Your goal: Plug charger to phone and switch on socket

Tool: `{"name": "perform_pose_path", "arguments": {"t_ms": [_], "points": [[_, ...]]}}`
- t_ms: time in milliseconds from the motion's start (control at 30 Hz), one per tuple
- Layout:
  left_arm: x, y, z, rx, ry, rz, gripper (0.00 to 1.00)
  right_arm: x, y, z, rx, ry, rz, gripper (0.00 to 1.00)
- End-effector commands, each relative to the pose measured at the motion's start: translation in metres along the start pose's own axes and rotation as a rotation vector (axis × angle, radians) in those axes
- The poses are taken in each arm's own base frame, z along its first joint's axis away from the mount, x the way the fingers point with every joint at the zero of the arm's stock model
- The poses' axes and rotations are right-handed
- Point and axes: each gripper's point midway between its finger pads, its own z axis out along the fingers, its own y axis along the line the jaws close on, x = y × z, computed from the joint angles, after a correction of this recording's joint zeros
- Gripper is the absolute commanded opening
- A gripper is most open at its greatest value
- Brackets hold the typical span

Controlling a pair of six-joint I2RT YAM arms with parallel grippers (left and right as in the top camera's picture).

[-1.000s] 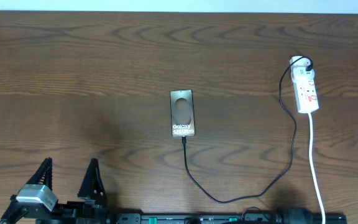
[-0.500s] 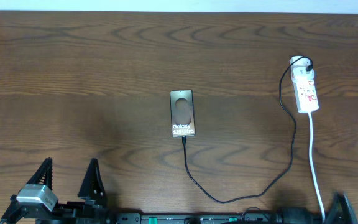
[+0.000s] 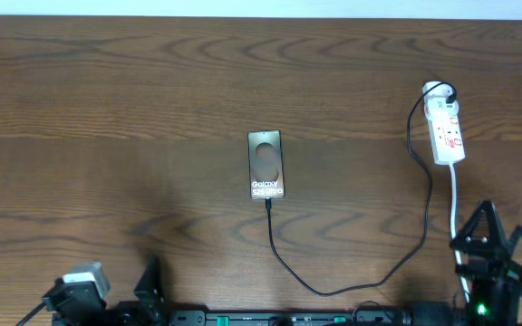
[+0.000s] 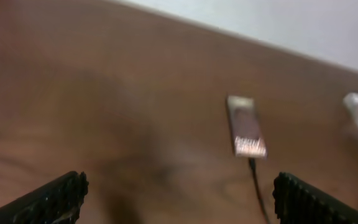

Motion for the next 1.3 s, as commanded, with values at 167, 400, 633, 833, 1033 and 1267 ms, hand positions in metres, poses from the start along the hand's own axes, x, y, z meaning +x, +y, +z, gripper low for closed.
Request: {"name": "perform_pose_path", "arguments": {"t_ms": [167,400,633,833,1033,1267], "points": [[0.004,0.002,-0.001,-0.009,0.008,-0.008,0.97,0.031,0.011,0.031,-0.144,0.001,0.031,0.99],[0.004,0.002,-0.001,-0.009,0.008,-0.008,0.97,0.053,0.018,0.049,-0.258,-0.03,-0.047,0.99],[0.004,0.002,-0.001,-0.009,0.008,-0.008,0.97,0.07,0.023,0.055,-0.35,-0.05,-0.141,0.99],[0.004,0.002,-0.001,-0.009,0.008,-0.008,0.97,0.097,0.014,0.062,-0.391,-0.038,-0.144,0.99],[0.004,0.002,-0.001,-0.009,0.008,-0.008,0.97,0.102,0.013,0.062,-0.415,-0.088,-0.244,0.99],[0.004,0.002,-0.001,-0.009,0.008,-0.008,0.97,0.138,-0.012,0.07,-0.332,0.041,-0.452,0.99]]}}
